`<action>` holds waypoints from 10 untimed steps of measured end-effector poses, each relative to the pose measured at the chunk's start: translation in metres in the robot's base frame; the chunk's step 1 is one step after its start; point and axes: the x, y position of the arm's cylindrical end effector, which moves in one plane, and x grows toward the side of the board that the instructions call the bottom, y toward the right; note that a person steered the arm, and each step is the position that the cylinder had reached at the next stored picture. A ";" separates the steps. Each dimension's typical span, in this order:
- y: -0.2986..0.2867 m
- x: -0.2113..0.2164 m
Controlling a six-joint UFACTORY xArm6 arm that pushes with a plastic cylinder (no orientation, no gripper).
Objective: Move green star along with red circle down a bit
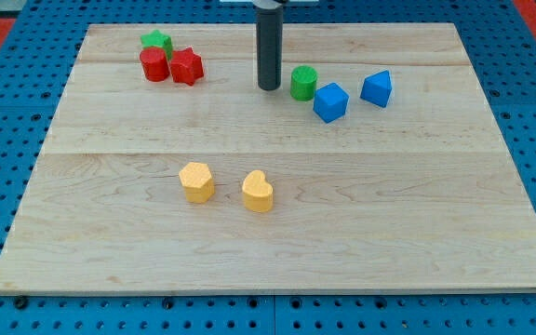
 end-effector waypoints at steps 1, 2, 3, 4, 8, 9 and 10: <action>-0.003 -0.025; -0.020 -0.042; -0.073 -0.088; -0.093 -0.107; -0.154 -0.102; -0.154 -0.062; -0.154 -0.057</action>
